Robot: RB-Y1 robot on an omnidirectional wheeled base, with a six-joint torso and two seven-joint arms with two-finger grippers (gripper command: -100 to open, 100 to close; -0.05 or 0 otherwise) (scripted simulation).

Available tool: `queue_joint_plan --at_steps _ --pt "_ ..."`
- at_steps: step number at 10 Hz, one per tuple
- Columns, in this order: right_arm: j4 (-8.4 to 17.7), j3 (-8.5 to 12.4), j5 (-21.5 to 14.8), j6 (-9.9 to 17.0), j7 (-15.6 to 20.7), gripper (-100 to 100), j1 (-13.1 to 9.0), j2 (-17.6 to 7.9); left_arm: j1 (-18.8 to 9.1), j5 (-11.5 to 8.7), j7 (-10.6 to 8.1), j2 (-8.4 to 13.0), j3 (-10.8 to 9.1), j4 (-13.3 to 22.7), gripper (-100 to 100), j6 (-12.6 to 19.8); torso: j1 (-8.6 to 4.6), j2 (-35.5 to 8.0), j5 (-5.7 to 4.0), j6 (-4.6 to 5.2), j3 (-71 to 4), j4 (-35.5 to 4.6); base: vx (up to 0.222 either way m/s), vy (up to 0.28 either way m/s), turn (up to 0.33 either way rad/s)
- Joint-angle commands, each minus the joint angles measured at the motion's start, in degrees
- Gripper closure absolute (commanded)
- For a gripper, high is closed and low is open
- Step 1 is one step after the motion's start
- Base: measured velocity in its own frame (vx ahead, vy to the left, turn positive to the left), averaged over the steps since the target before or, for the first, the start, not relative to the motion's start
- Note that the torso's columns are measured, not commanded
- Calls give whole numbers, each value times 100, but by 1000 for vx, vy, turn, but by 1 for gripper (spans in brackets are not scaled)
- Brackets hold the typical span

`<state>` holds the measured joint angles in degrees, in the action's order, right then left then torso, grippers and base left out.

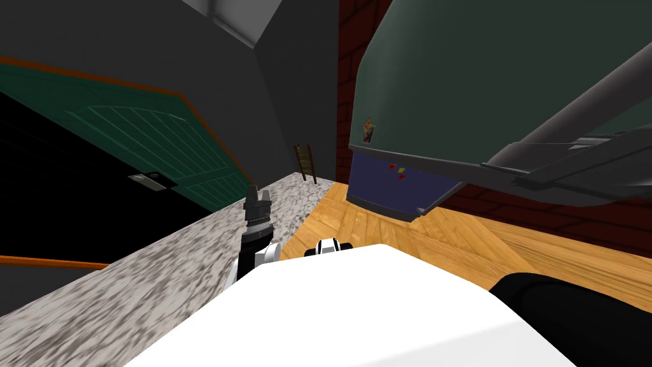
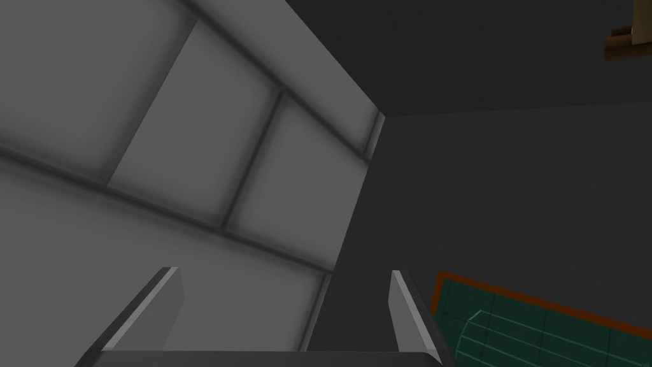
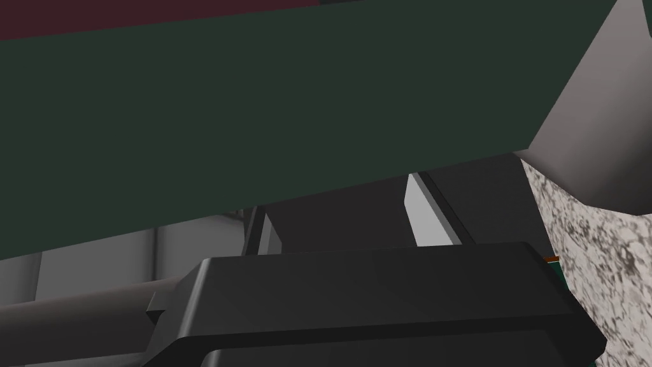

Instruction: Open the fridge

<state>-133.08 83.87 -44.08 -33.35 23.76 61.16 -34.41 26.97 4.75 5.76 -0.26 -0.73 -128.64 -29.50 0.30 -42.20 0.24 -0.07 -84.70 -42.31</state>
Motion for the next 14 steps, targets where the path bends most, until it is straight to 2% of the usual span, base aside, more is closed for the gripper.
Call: queue_joint_plan --at_steps 1,3,6,8,10,11,13,14 --pt "62 51 -46 126 -19 100 59 27 0 0 0 1 -1 0 0 0 -16 -4 6 -4 -2 -5 97 237 -53" --pt "117 109 -99 217 -33 100 147 104 0 0 0 0 0 0 0 0 16 -3 4 5 3 -2 82 314 -91" --pt "144 79 -130 190 -48 100 230 147 -1 0 0 2 -2 0 0 0 -40 -24 15 -6 1 -15 62 171 -35" --pt "175 99 -154 238 -52 100 273 192 1 0 0 1 -1 0 0 0 16 -2 -7 13 11 0 123 259 -72" --pt "239 140 -203 332 -60 100 360 283 1 0 0 1 -1 0 0 0 -18 9 -1 -6 -8 2 121 227 -58" --pt "232 309 -100 258 -202 -100 457 186 1 0 0 1 -1 0 0 0 -12 5 -2 -2 -4 3 50 105 -74" --pt "252 498 -16 259 -349 -100 571 89 -1 0 0 3 -3 0 0 0 -91 -22 -36 -1 16 -2 -8 -42 -21" --pt "263 593 26 259 -422 -100 628 40 -1 0 0 4 -4 1 0 1 -79 -21 -18 0 8 -10 -1 -65 -17"
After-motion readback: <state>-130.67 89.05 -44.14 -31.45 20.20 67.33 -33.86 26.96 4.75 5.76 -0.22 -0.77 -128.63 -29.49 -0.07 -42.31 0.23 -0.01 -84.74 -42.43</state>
